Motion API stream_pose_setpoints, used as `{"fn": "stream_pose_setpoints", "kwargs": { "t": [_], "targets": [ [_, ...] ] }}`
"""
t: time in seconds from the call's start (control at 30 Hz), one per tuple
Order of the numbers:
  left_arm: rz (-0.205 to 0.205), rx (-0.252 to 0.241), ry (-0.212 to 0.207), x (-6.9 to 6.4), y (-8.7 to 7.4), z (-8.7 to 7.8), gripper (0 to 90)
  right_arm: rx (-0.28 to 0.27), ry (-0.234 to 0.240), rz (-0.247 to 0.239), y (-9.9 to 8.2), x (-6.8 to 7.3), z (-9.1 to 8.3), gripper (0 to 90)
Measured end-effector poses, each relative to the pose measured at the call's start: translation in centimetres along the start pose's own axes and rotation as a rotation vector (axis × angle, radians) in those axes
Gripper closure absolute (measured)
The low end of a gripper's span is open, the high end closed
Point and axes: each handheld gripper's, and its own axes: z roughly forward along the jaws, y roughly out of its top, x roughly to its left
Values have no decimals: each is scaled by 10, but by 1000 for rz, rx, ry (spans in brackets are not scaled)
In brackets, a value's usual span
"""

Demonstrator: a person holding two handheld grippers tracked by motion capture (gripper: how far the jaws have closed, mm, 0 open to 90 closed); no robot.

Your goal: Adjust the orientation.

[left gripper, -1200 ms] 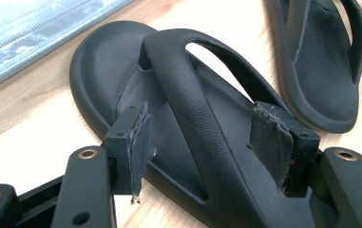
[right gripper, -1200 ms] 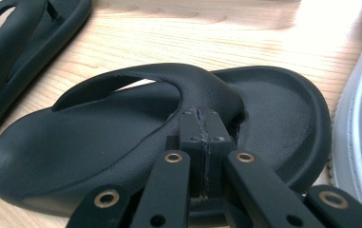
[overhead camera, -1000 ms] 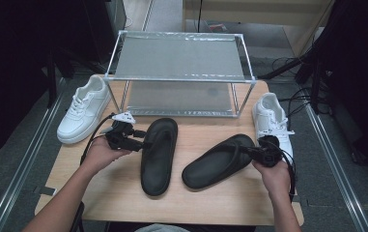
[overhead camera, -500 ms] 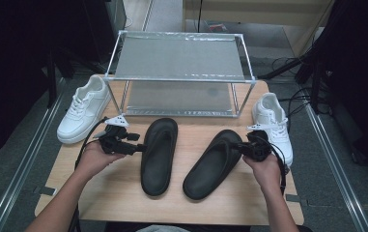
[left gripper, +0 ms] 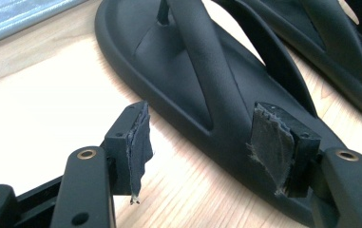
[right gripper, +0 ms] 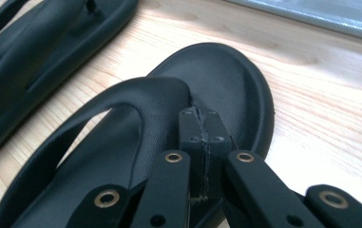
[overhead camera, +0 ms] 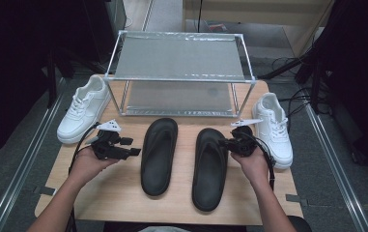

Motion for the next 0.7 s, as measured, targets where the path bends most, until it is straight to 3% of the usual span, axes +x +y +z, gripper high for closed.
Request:
{"fn": "stream_pose_setpoints", "kwargs": {
  "t": [0.3, 0.7],
  "targets": [
    [-1, 0, -1, 1, -1, -1, 391, -37, 11, 7, 0, -1, -11, 900],
    [18, 6, -29, 2, 13, 11, 397, -52, 34, -2, -17, 12, -29, 900]
  ]
}}
